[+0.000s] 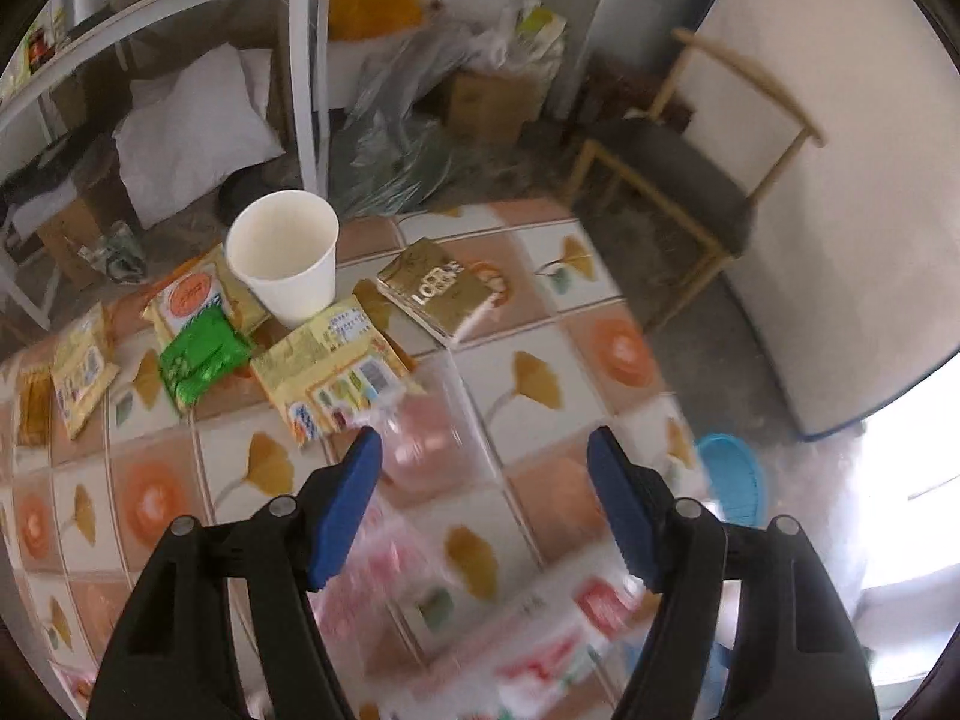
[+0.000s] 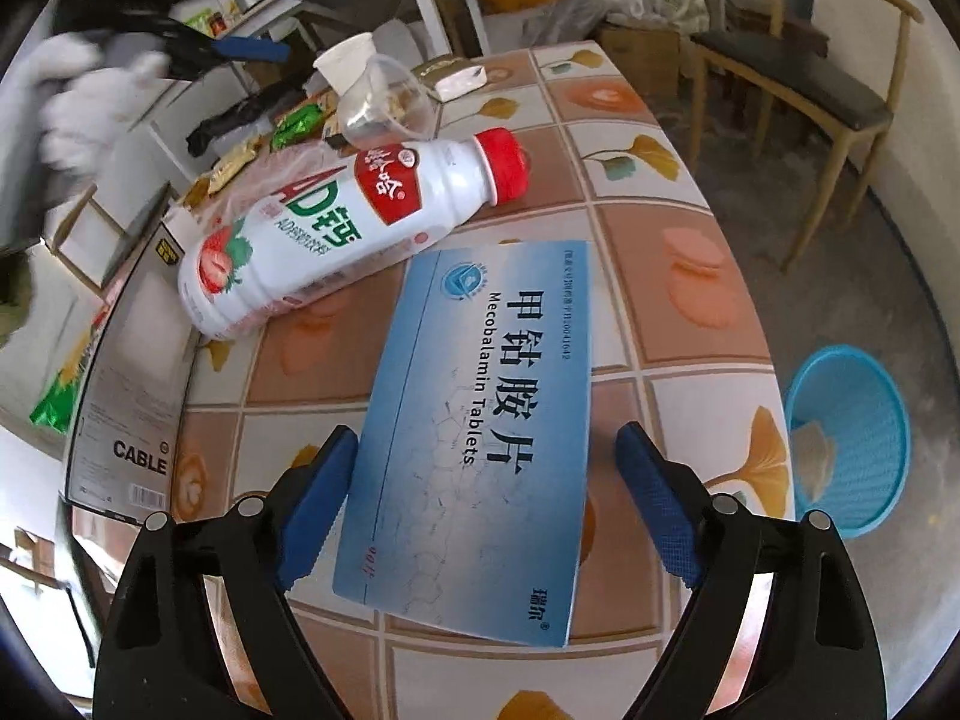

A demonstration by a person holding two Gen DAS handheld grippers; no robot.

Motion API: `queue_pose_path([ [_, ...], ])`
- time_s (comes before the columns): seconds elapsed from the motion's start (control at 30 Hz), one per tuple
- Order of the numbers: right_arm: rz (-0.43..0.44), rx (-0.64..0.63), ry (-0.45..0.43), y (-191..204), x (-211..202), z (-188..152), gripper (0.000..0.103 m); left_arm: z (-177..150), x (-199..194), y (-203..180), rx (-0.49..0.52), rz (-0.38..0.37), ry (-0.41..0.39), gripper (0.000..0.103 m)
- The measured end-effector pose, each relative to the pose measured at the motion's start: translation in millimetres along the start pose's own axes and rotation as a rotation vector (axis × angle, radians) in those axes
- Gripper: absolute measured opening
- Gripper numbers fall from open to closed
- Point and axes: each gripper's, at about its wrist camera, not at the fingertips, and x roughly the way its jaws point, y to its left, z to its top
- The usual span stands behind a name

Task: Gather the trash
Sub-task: 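Grasp the clear plastic cup with the left tool while the right holds the box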

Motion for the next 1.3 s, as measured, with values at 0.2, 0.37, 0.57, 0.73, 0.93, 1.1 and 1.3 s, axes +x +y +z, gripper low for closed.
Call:
queue_pose_path([
  [0.2, 0.0, -0.002, -0.015, -0.6, -1.7, -1.3, 0.073, 11.3, 50.7, -2.7, 0.042, 0.106, 0.056, 0.055],
  [0.37, 0.005, -0.003, -0.022, -4.2, -4.2, -4.5, 0.073, 12.4, 65.0, 6.4, 0.031, 0.159, 0.088, 0.031],
  [0.57, -0.005, -0.001, -0.035, -7.1, -4.7, -4.1, 0.072, 6.9, 69.3, 12.5, 0.03, 0.21, 0.12, 0.008],
  [0.73, 0.008, 0.026, -0.049, -12.8, -9.0, -4.9, 0.072, 5.0, 54.7, 16.9, 0.03, 0.229, 0.092, 0.007],
  [0.93, 0.054, 0.065, -0.06, -17.2, -18.0, -8.5, 0.071, 0.1, 26.2, 17.2, 0.028, 0.21, 0.048, 0.007],
  [1.1, 0.088, 0.092, -0.066, -19.1, -23.8, -10.1, 0.071, -8.0, -5.3, 11.6, 0.046, 0.189, -0.001, 0.007],
  [1.3, 0.102, 0.12, -0.066, -20.9, -26.8, -12.2, 0.071, -24.4, -43.5, -6.0, 0.083, 0.145, -0.055, 0.007],
])
